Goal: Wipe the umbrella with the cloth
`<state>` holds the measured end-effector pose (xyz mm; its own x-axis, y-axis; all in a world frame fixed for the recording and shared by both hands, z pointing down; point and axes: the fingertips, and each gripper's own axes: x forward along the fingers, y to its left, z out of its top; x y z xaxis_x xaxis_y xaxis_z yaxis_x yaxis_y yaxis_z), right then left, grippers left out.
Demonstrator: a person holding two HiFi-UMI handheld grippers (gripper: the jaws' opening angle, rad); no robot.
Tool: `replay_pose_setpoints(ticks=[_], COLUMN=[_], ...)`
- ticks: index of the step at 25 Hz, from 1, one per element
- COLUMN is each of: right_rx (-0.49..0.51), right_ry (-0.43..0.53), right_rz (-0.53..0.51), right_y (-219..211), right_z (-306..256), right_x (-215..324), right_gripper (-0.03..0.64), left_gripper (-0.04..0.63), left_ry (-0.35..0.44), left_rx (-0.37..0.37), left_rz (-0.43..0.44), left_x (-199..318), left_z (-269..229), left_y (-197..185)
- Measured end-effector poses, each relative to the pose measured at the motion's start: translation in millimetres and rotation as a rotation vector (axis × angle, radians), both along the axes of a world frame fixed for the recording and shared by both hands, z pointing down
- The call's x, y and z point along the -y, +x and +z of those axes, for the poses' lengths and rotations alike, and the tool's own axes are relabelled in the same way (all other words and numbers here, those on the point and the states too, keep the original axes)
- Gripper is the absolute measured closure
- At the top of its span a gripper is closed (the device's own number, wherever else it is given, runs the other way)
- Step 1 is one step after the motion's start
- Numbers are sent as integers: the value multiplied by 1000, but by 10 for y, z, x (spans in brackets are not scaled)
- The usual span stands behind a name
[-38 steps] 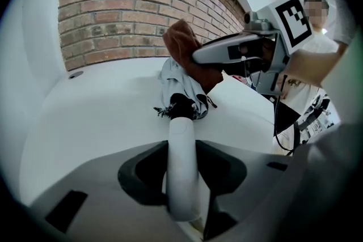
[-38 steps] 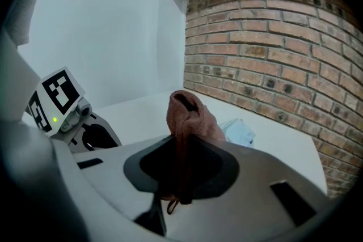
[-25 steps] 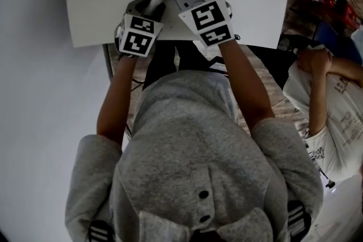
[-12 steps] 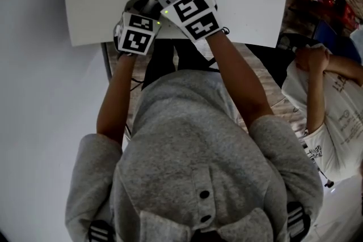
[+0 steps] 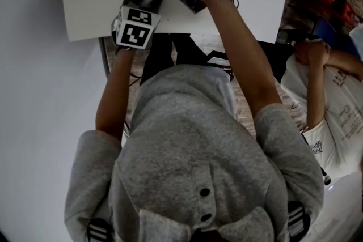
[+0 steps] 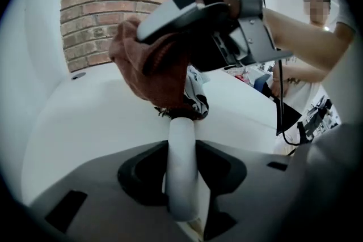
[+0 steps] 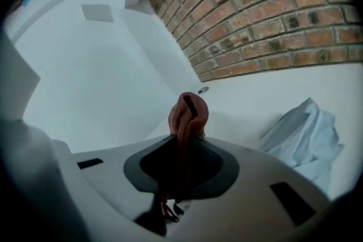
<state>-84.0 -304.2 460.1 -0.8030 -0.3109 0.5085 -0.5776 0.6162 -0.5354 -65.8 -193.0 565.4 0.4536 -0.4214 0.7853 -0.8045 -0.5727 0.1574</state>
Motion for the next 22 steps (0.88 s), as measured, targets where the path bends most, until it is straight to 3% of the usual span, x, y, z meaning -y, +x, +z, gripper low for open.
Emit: replay_pose_setpoints(ticks=[4,9,14,19,22], right_rx=[-199,-406,-487,-537,-536], right_ry=[34,153,245,293,264], right_rz=[-22,-92,-136,-116,-126], right_y=[172,307,274,463,519], right_z=[146,313,388,371,231], right_x=[194,216,186,382,354], right_gripper=[537,537,536,536,535], left_gripper=[441,441,441,442,441], left_ry=[3,-2,-10,-15,-21], left_rx=[6,7,14,23,21], left_rz=[0,8,12,14,12], left_x=[36,29,-40,20,11], left_z=[-60,-61,-16,-95,-143], left_y=[-17,7,-48,11,49])
